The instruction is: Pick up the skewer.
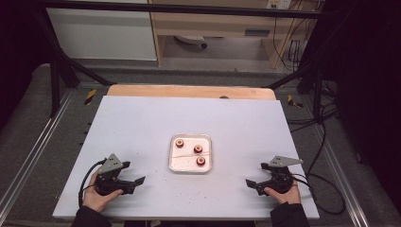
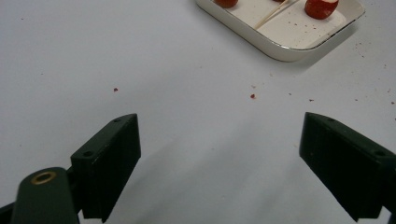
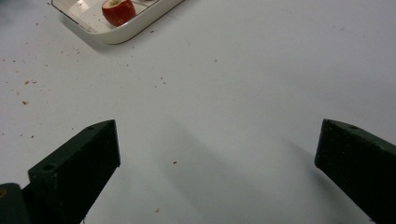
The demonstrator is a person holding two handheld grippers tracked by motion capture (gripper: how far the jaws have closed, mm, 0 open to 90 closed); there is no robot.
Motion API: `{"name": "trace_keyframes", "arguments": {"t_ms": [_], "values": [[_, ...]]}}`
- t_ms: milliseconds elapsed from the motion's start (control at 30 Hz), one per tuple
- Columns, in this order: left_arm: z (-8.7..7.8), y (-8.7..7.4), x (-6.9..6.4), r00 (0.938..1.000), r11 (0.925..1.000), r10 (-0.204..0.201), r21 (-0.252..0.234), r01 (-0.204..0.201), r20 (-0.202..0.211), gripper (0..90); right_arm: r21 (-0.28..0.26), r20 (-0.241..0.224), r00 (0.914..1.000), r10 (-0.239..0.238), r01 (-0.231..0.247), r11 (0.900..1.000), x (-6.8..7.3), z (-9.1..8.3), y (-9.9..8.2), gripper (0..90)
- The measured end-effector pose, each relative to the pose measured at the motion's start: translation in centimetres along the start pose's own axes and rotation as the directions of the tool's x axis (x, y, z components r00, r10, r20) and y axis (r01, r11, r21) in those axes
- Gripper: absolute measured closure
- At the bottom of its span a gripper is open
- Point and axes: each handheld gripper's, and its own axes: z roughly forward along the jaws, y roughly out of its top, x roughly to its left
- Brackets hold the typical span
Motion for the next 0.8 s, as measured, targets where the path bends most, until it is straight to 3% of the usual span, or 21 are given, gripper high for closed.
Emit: {"name": "trace_keyframes", "arguments": {"t_ms": [800], "values": [[1.0, 1.7, -1.4, 0.9997, 0.9987, 0.018, 0.046, -0.019, 0.016, 13.4, 0.005, 0.005, 1.0, 0.006, -0.006, 1.0, 0.1, 0.1, 0.1, 0.9]]}}
